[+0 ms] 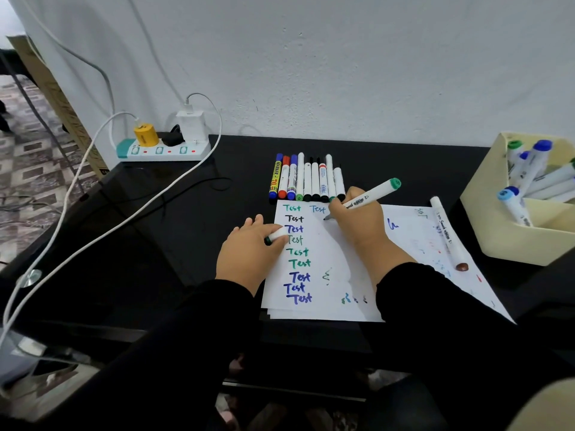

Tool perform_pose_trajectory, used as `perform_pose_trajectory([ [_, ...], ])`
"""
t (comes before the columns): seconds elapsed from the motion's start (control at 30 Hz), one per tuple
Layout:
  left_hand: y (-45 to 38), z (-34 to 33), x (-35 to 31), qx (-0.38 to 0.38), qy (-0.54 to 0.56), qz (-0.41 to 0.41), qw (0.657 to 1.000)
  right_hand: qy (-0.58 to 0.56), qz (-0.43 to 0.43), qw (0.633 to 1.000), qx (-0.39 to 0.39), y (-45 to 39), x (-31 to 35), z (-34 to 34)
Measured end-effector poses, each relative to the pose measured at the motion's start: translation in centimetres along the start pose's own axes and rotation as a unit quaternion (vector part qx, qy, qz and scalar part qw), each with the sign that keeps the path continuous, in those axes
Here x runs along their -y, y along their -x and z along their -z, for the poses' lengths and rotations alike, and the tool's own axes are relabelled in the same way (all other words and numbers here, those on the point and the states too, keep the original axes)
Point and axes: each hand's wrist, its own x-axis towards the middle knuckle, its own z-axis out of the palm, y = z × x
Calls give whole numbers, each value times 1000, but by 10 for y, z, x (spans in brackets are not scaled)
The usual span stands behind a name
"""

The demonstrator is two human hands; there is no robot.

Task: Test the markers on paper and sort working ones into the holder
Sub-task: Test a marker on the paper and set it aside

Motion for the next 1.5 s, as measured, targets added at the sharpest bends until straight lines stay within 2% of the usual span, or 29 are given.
perform_pose_trajectory([
  [0.6,-1,1,-1,5,-3,5,1000,29,12,999,-18,0,-1,1],
  [0.83,1,1,-1,8,0,-3,1000,-63,-70,995,-29,-6,3,8],
  [0.97,3,6,-4,8,22,-9,1000,-95,-116,988,36,-9,15,16],
  [1.17,12,25,-15,-48,155,2,987,-180,-121,975,52,1,40,22],
  [1.3,17,48,-35,14,292,-12,956,-230,-100,965,76,16,57,27],
  [1.5,33,64,-55,89,373,-36,923,-227,-33,970,81,40,78,42],
])
